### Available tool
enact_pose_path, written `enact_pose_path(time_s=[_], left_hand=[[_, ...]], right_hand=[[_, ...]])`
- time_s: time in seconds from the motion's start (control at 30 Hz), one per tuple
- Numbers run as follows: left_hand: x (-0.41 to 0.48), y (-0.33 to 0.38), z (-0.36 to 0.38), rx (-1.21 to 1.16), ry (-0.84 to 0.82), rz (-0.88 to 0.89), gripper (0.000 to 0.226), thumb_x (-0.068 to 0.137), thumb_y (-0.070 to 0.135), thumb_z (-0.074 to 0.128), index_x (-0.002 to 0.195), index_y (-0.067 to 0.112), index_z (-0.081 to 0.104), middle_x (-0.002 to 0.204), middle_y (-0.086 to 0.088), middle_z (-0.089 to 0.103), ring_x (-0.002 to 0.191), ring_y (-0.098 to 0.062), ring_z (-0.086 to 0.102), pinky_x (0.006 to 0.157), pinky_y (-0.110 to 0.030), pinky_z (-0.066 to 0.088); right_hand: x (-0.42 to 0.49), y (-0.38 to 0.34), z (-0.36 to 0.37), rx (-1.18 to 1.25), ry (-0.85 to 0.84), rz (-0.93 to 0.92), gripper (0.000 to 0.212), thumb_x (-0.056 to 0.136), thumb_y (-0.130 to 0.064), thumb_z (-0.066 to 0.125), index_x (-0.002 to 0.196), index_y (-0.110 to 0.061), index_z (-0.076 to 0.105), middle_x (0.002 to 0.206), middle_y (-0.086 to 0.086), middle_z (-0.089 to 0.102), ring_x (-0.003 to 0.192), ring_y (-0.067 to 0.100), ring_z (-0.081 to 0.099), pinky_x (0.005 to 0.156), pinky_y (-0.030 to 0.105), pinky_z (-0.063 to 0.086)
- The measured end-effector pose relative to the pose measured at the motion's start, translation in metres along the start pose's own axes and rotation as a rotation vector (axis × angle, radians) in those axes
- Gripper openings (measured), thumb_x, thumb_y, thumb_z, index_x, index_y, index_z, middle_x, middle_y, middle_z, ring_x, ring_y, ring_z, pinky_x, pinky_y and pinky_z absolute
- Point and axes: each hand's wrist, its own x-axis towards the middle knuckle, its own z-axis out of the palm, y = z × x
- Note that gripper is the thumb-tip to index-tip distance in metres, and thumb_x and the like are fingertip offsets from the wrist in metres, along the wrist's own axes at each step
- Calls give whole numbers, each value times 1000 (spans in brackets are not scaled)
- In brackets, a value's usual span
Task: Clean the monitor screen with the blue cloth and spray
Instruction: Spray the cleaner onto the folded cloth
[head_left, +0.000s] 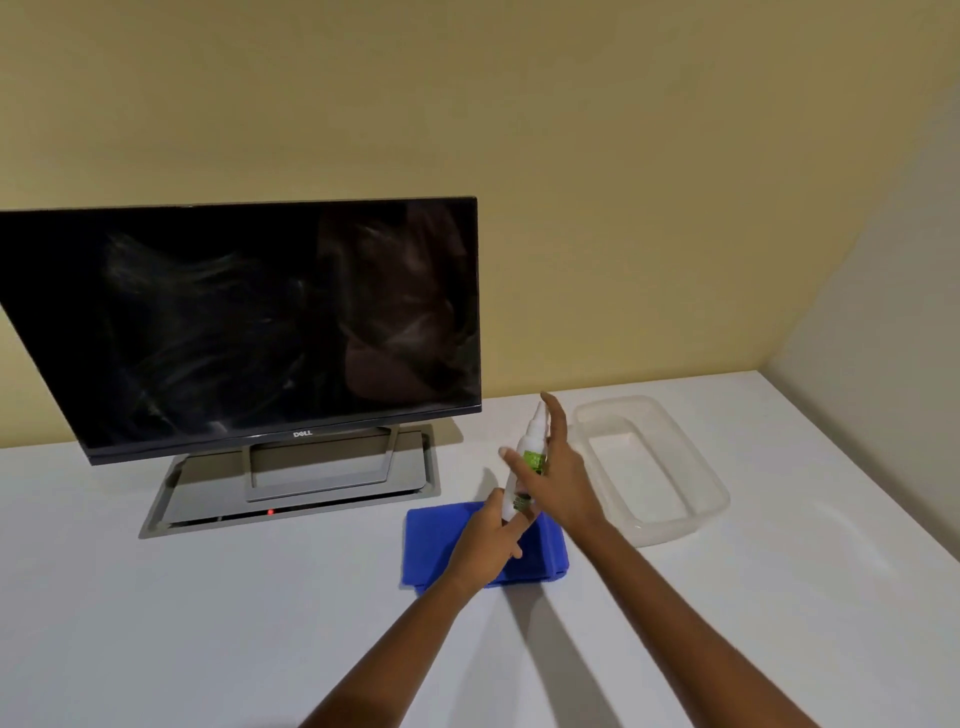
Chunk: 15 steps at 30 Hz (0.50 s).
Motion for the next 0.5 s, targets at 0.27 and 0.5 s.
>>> enact_pose_path(time_s=[0.27, 0.5], left_hand=[[-32, -25, -13, 50, -183, -163, 11, 92, 30, 49, 87, 20, 50, 67, 4, 59, 54, -5, 59, 54, -17, 49], [-46, -46, -61, 136, 164, -143, 24, 92, 7, 42, 107, 2, 61, 108, -10, 62, 99, -23, 58, 76, -20, 41]], right_hand=[[-32, 15, 50, -132, -177, 122, 76, 91, -13, 52, 147, -26, 2, 62, 2, 46, 51, 9, 43, 51, 19, 40], [-61, 29, 67, -288, -324, 173, 73, 88, -4, 46, 147, -30, 13, 56, -4, 36, 49, 5, 36, 45, 12, 31]])
